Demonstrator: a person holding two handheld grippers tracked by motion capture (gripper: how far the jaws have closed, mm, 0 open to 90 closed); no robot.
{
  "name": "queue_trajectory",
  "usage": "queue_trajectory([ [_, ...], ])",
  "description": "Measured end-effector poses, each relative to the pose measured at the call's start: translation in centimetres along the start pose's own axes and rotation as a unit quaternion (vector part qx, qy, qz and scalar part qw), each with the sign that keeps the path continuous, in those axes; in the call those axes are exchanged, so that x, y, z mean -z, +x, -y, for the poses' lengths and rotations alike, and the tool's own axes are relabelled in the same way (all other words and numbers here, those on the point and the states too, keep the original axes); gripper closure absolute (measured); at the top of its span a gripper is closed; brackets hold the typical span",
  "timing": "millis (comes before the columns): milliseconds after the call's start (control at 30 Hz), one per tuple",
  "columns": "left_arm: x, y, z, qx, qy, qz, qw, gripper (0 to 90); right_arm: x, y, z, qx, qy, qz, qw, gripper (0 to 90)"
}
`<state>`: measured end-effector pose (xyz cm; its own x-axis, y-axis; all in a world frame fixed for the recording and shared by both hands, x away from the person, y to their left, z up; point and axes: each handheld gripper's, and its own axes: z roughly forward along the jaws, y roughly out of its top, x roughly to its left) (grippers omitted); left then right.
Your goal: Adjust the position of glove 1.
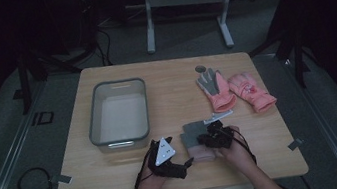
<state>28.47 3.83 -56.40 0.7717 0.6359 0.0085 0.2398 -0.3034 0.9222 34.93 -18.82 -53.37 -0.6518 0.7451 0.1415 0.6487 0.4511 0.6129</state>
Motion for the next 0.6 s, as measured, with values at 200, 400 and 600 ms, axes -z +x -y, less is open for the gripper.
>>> queue_trajectory([
  [200,0.1,-0.1,0.0,-0.006,-0.007,0.002,1.0,0.0,0.8,0.1,0.1,-0.01,-0.016,-0.009,0.9998,72.5],
  [400,0.5,-0.9,-1.4,-0.043,-0.003,-0.004,0.999,2.4,4.2,-0.7,-0.8,-0.01,-0.059,-0.011,0.9981,56.4],
  [600,0.3,-1.6,-3.5,-0.07,0.001,0.054,0.9961,4.0,6.3,-2.6,-2.0,-0.013,-0.084,-0.002,0.9964,50.6],
])
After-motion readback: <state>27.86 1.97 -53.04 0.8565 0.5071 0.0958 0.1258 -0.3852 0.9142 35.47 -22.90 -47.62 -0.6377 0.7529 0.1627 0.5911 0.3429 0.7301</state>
